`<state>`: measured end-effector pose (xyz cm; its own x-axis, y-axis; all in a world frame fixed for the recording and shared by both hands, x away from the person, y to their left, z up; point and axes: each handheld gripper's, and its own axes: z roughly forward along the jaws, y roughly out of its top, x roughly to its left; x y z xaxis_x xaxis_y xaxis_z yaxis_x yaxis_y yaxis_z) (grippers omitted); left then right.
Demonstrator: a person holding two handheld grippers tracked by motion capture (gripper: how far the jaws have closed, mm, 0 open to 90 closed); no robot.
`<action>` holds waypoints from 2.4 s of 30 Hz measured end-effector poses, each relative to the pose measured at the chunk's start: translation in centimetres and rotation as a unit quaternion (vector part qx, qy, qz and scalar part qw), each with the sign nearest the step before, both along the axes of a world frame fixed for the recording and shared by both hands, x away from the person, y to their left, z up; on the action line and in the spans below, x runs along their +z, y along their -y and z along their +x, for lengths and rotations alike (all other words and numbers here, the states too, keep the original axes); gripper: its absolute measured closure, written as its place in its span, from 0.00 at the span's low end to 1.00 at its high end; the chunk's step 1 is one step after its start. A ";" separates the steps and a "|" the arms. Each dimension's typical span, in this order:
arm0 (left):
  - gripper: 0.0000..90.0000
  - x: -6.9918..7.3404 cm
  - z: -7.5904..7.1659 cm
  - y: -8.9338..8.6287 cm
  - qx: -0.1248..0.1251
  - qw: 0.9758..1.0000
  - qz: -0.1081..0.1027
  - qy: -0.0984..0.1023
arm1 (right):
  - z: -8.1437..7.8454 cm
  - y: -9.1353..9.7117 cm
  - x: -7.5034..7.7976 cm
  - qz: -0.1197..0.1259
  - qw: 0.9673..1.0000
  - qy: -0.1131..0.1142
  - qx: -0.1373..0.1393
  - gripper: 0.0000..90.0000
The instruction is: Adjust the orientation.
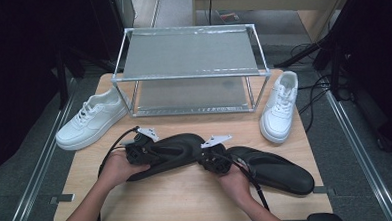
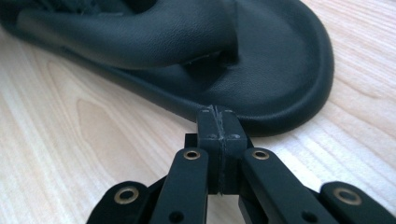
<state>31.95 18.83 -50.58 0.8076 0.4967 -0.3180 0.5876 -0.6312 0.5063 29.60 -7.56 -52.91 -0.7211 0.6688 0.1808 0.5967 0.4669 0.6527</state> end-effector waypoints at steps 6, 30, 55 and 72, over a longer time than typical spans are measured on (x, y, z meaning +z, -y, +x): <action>1.00 0.1 -0.6 1.4 -0.001 1.000 -0.001 0.012 | 0.8 0.1 0.1 0.012 1.000 0.000 -0.009 1.00; 1.00 3.2 -0.7 -4.5 0.073 0.996 -0.046 0.020 | -1.0 -0.6 2.5 0.042 0.999 0.023 0.020 1.00; 1.00 -0.6 -0.1 -6.8 0.109 0.994 0.002 -0.021 | -3.0 -4.0 1.5 0.036 0.996 0.015 0.078 1.00; 1.00 -0.4 -0.8 -3.4 0.090 0.995 -0.043 -0.033 | -0.4 -1.1 1.9 0.029 0.999 0.017 0.015 1.00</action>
